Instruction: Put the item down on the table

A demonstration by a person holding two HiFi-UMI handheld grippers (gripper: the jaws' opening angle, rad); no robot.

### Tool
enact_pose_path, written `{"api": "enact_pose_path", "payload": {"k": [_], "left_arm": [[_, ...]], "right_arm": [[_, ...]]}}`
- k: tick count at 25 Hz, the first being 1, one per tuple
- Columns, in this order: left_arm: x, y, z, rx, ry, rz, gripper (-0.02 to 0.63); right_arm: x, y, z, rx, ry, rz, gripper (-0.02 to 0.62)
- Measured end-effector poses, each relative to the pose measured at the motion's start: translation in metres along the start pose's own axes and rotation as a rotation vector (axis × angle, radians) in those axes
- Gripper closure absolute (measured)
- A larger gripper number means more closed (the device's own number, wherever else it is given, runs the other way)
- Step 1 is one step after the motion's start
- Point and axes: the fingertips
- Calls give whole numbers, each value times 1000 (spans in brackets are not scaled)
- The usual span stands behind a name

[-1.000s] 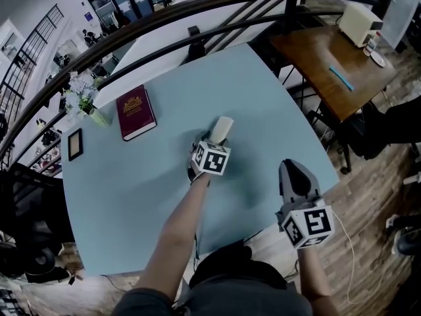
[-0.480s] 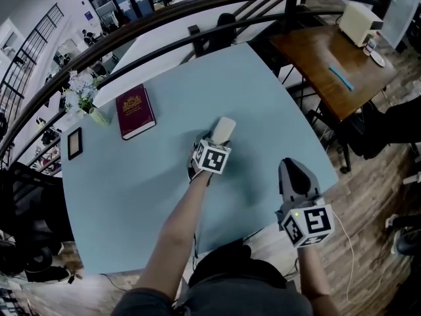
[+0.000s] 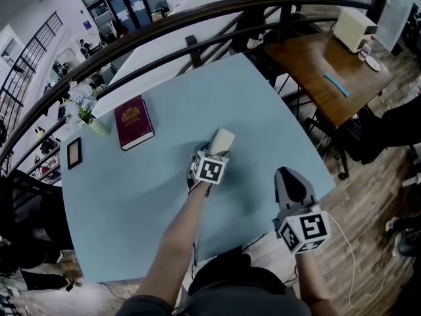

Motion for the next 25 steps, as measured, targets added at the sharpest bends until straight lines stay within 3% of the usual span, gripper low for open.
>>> {"api": "enact_pose_path", "payload": {"k": [10,17,25], "left_arm": [[-58,-59,-8,-34,-49,236,306],[-86,-125,-9,-65,-52,419,418],[-98,-203,2,-70,-50,585,464]], "right_arm": [[-12,-4,-6,4,-11,39,575],[-20,-20,-14,14,-25,73,575],[-22,-40,-28,5,-38,96,578]]}}
Point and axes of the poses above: the fingertips, and each gripper's own axes: y forward along the fingers, z to its right, x out of its underside
